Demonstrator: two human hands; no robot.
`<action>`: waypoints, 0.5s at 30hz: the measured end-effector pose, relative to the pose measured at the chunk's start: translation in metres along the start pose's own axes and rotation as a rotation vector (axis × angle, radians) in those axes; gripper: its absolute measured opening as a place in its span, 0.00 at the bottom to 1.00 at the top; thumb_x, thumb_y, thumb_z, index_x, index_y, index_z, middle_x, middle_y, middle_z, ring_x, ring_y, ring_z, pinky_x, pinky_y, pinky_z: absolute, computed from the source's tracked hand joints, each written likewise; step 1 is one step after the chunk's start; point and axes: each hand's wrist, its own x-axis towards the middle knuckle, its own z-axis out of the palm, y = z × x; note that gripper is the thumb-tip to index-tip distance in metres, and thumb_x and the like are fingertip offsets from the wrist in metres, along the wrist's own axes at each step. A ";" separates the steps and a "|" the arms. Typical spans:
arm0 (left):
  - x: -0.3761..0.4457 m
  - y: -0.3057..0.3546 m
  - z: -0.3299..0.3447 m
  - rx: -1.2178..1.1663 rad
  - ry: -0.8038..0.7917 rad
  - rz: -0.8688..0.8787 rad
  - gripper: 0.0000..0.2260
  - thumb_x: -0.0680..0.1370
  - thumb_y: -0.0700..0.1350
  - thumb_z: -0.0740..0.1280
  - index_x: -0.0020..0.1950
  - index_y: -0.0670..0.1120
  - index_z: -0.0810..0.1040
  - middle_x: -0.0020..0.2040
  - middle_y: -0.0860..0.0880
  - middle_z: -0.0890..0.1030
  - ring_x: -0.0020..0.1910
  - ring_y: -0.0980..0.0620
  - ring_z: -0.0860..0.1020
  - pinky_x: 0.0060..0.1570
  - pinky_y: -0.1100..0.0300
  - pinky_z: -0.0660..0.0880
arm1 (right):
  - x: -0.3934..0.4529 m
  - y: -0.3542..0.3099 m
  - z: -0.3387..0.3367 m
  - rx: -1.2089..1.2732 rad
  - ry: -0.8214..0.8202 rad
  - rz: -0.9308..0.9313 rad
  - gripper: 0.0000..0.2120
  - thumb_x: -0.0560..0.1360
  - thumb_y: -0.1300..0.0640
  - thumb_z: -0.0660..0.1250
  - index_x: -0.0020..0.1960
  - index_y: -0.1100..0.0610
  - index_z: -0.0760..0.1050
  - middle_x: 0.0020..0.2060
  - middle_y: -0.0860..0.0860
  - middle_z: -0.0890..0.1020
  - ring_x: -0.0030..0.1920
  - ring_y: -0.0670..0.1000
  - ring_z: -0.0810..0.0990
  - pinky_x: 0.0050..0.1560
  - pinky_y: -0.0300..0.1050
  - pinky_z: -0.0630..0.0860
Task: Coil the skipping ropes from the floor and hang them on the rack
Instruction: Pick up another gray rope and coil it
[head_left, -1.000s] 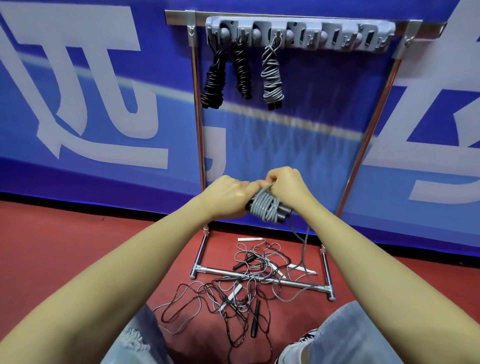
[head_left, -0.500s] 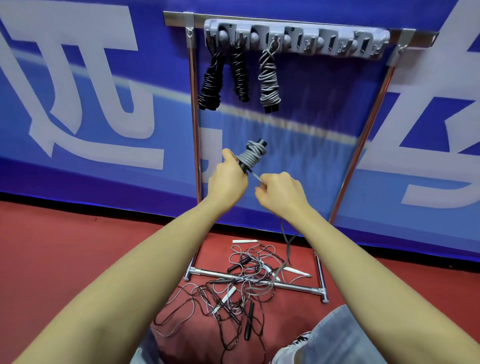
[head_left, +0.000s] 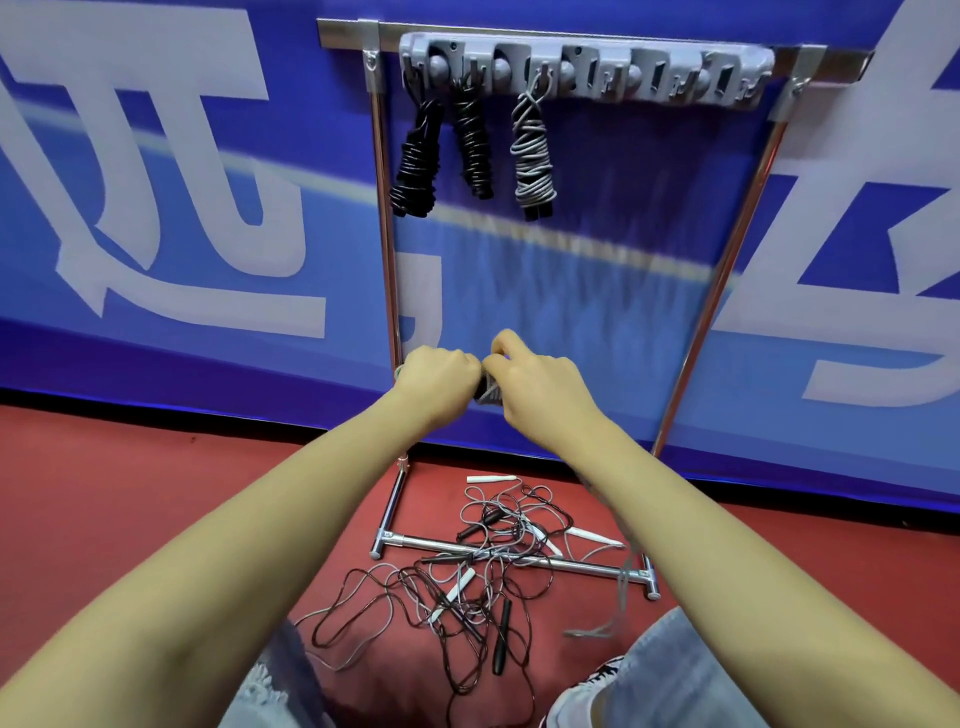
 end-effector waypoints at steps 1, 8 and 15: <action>-0.001 -0.002 -0.001 0.012 0.015 0.012 0.08 0.76 0.37 0.58 0.54 0.41 0.73 0.48 0.45 0.79 0.46 0.43 0.79 0.36 0.56 0.66 | 0.001 0.000 0.001 0.018 -0.006 0.035 0.12 0.77 0.64 0.56 0.58 0.58 0.72 0.57 0.53 0.71 0.39 0.58 0.74 0.31 0.45 0.59; -0.002 -0.021 0.009 0.047 0.386 0.049 0.15 0.53 0.49 0.76 0.23 0.46 0.71 0.22 0.50 0.69 0.21 0.49 0.68 0.31 0.63 0.56 | 0.005 0.011 0.004 0.260 -0.023 0.098 0.15 0.78 0.60 0.55 0.58 0.54 0.78 0.54 0.52 0.79 0.55 0.57 0.76 0.43 0.46 0.65; -0.002 -0.024 0.010 0.097 0.647 0.389 0.10 0.64 0.36 0.54 0.26 0.46 0.70 0.24 0.50 0.68 0.24 0.48 0.68 0.27 0.61 0.59 | 0.014 0.020 0.011 0.566 0.000 0.308 0.06 0.76 0.57 0.63 0.50 0.52 0.66 0.43 0.51 0.79 0.47 0.57 0.76 0.38 0.47 0.67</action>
